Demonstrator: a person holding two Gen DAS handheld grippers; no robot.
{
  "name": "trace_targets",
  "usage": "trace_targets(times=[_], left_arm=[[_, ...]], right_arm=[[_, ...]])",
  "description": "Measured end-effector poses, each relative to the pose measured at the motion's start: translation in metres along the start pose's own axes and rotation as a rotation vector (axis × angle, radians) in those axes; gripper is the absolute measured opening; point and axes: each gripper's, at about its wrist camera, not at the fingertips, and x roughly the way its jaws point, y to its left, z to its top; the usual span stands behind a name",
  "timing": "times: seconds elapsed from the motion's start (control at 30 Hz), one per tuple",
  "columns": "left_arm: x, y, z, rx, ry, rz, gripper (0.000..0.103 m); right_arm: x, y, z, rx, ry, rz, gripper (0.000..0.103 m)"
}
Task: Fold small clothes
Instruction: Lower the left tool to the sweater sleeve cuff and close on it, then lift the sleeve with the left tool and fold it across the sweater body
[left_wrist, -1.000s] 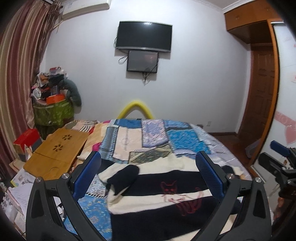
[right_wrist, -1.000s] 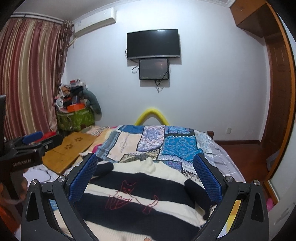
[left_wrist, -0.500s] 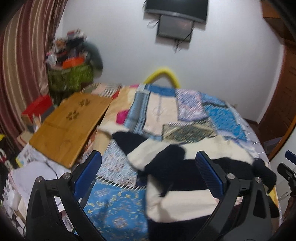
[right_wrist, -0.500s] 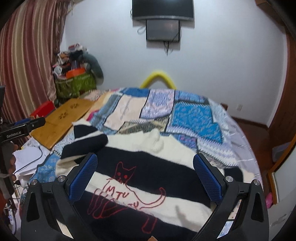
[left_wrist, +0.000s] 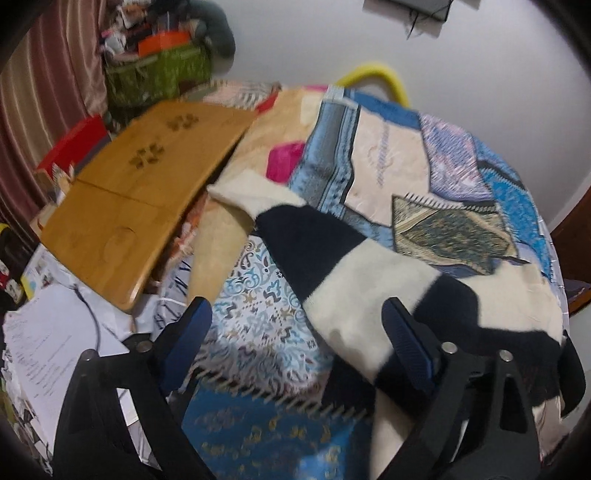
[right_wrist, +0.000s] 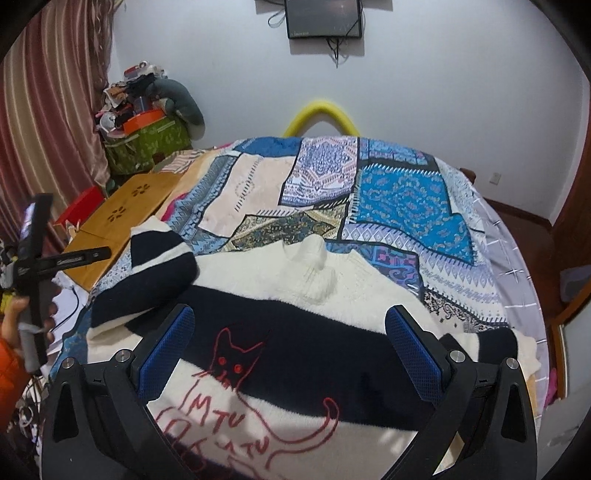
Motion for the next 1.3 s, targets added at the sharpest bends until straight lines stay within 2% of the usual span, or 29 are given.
trace_targets(times=[0.1, 0.23, 0.33, 0.4, 0.47, 0.53, 0.6, 0.67, 0.7, 0.83, 0.93, 1.07, 1.3], left_arm=[[0.023, 0.002, 0.008, -0.017, 0.036, 0.001, 0.082], [0.050, 0.008, 0.020, -0.051, 0.069, -0.024, 0.079], [0.069, 0.019, 0.030, -0.120, 0.084, -0.035, 0.075], [0.078, 0.026, 0.035, -0.169, 0.098, -0.068, 0.064], [0.086, 0.031, 0.038, -0.208, 0.097, -0.077, 0.061], [0.088, 0.033, 0.042, -0.220, 0.074, -0.084, 0.054], [0.090, 0.033, 0.045, -0.218, 0.068, -0.096, 0.030], [0.094, 0.034, 0.048, -0.221, 0.079, -0.108, 0.013], [0.095, 0.035, 0.048, -0.225, 0.084, -0.115, 0.009], [0.090, 0.036, 0.052, -0.219, 0.073, -0.143, 0.007], [0.074, 0.026, 0.056, -0.173, 0.042, -0.148, 0.007], [0.043, 0.004, 0.062, -0.093, -0.009, -0.164, 0.006], [-0.030, -0.038, 0.060, 0.045, -0.115, -0.247, 0.006]], right_arm=[[0.008, -0.003, 0.000, -0.007, 0.022, 0.002, 0.102], [0.018, -0.009, 0.001, -0.007, 0.040, 0.006, 0.102], [0.020, -0.013, 0.001, 0.004, 0.043, 0.014, 0.102], [0.019, -0.016, 0.000, 0.012, 0.040, 0.016, 0.103], [0.020, -0.018, 0.001, 0.015, 0.036, 0.017, 0.103], [0.020, -0.021, 0.000, 0.021, 0.033, 0.018, 0.103], [0.020, -0.023, 0.001, 0.024, 0.033, 0.019, 0.103], [0.021, -0.023, 0.000, 0.024, 0.036, 0.018, 0.103], [0.022, -0.024, 0.000, 0.024, 0.039, 0.019, 0.103], [0.023, -0.028, -0.003, 0.034, 0.043, 0.019, 0.103], [0.021, -0.031, -0.003, 0.046, 0.046, 0.024, 0.103], [0.018, -0.031, -0.004, 0.038, 0.045, 0.018, 0.103], [0.009, -0.036, -0.008, 0.043, 0.048, 0.019, 0.103]])
